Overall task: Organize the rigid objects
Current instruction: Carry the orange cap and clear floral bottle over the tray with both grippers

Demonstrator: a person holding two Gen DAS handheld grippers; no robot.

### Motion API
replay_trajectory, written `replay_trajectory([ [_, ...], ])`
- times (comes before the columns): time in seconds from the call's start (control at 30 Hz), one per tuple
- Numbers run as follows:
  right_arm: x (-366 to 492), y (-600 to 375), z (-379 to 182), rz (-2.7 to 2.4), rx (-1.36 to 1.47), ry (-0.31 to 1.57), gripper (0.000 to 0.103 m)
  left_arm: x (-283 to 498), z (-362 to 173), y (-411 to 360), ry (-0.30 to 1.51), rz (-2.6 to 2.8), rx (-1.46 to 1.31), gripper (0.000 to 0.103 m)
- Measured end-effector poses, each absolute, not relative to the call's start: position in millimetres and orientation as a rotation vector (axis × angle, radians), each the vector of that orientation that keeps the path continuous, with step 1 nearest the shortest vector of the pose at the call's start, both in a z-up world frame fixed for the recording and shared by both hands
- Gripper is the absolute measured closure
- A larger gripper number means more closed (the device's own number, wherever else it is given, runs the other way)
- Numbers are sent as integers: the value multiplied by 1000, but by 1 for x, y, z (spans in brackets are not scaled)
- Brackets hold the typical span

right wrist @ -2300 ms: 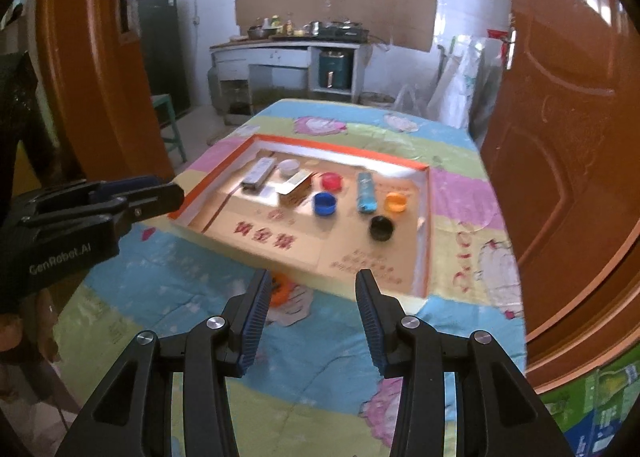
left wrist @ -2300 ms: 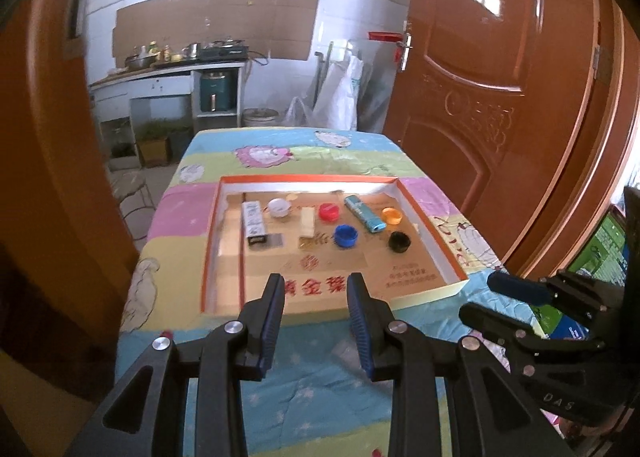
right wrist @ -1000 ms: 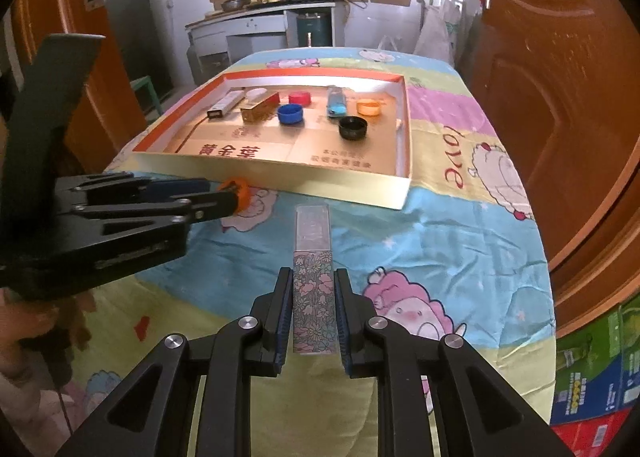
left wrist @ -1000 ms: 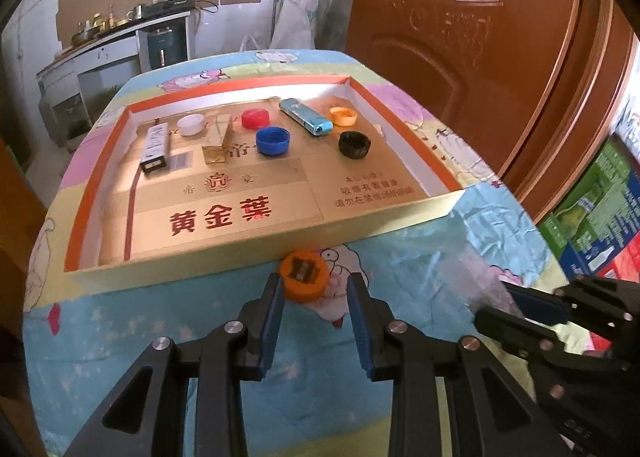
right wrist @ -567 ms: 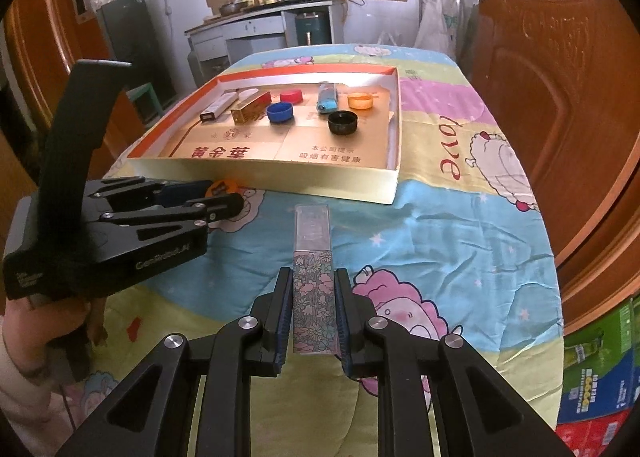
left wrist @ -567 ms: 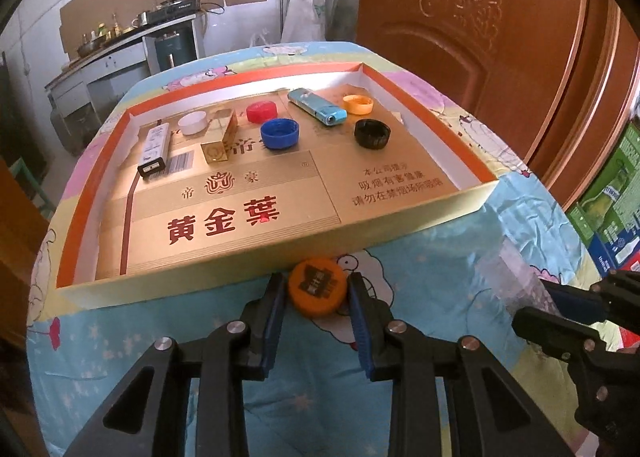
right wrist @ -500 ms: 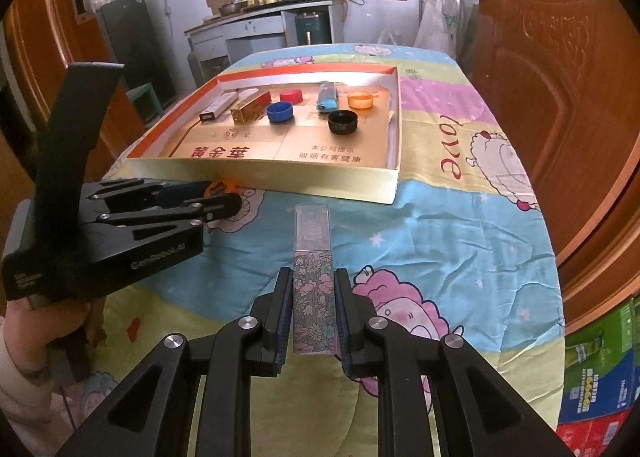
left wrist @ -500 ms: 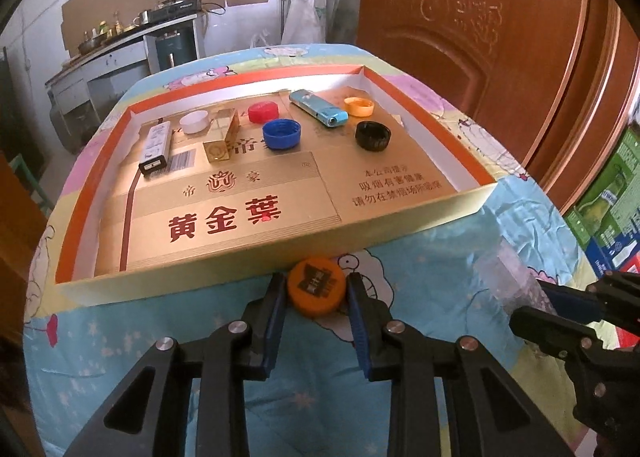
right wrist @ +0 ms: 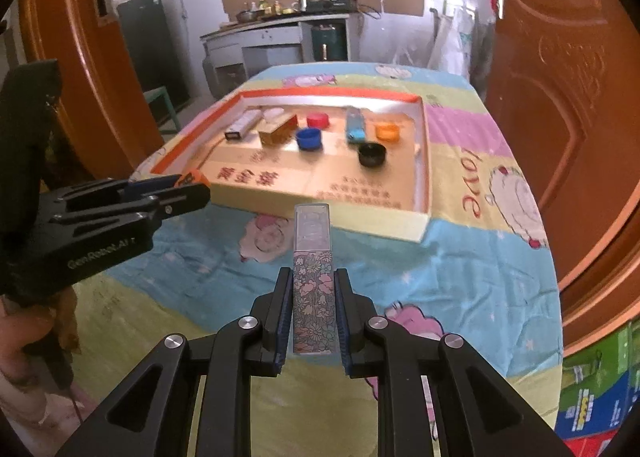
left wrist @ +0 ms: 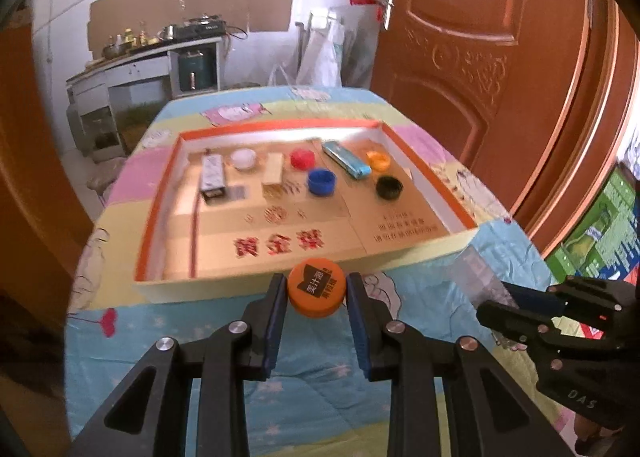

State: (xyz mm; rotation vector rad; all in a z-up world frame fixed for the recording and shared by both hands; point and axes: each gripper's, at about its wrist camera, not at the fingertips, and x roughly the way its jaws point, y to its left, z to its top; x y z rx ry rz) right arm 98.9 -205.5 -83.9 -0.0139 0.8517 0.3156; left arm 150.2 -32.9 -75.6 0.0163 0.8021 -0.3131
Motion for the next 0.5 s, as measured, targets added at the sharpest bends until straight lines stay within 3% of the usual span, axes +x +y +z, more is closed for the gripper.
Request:
replay_trajectory([
  [0.5,138,-160,-54,378,-48,806,83,166,-57,9,747,-247,-67,72],
])
